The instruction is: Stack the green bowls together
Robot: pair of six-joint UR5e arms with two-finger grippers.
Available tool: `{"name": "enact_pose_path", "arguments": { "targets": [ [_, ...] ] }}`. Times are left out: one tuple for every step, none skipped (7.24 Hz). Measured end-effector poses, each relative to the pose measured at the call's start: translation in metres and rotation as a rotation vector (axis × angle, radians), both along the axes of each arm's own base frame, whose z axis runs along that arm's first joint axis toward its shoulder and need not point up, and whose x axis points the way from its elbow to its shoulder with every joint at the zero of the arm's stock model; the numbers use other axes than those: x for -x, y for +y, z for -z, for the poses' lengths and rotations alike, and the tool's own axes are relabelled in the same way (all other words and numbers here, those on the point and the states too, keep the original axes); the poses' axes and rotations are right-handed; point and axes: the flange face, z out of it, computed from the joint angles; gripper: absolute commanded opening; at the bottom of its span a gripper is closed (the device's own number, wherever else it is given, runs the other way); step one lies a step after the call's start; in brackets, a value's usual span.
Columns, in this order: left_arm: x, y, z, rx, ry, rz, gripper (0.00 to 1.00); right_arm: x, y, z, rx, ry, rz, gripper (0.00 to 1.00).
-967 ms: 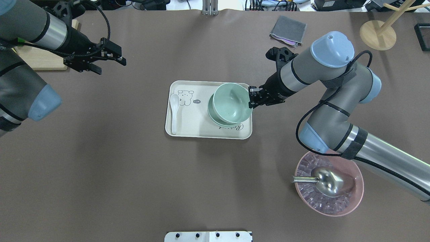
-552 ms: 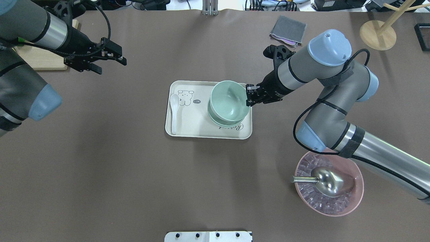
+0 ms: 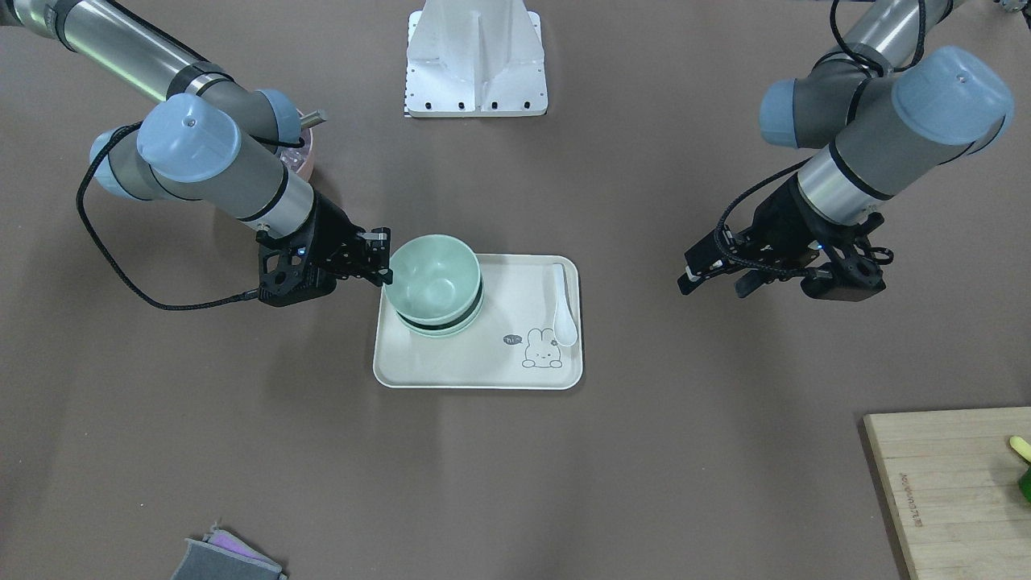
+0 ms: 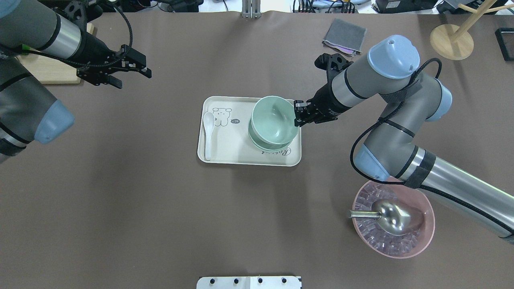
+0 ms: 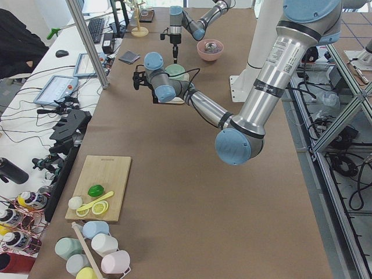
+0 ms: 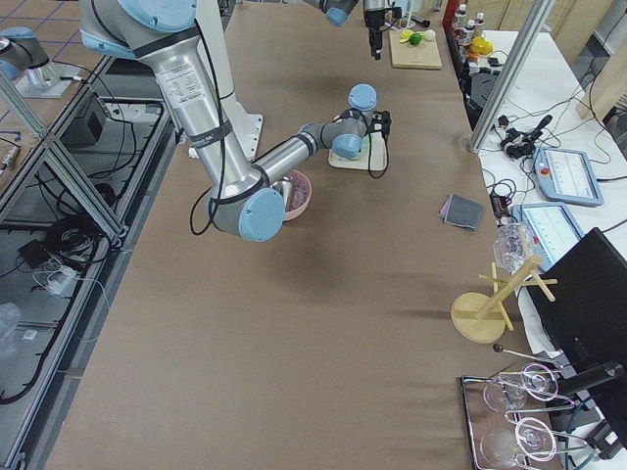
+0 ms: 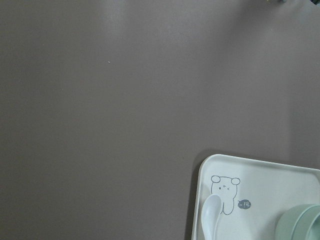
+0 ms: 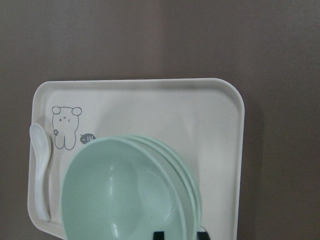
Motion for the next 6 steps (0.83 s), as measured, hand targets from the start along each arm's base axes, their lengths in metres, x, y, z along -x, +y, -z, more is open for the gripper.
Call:
{"name": "enact_pose_path", "arguments": {
  "targets": [
    [0.0, 0.0, 0.0, 0.0, 0.0, 0.0, 0.97, 0.0, -0.001, 0.0, -0.001, 0.001, -0.004, 1.0],
    [0.0, 0.0, 0.0, 0.0, 0.0, 0.0, 0.97, -0.002, -0.001, 0.0, -0.002, 0.0, -0.008, 1.0],
    [0.0, 0.0, 0.0, -0.002, 0.0, 0.001, 0.97, -0.008, -0.003, 0.004, -0.005, -0.006, -0.015, 1.0],
    [0.002, 0.001, 0.002, -0.006, 0.002, 0.004, 0.97, -0.02, -0.006, 0.009, -0.003, -0.017, -0.024, 1.0],
    [0.005, 0.001, 0.004, -0.008, 0.002, 0.009, 0.97, -0.041, -0.008, 0.015, 0.016, -0.023, -0.035, 1.0],
    [0.011, 0.001, 0.008, -0.013, 0.003, 0.019, 0.97, -0.073, -0.011, 0.023, 0.054, -0.01, -0.057, 1.0]
  ]
}}
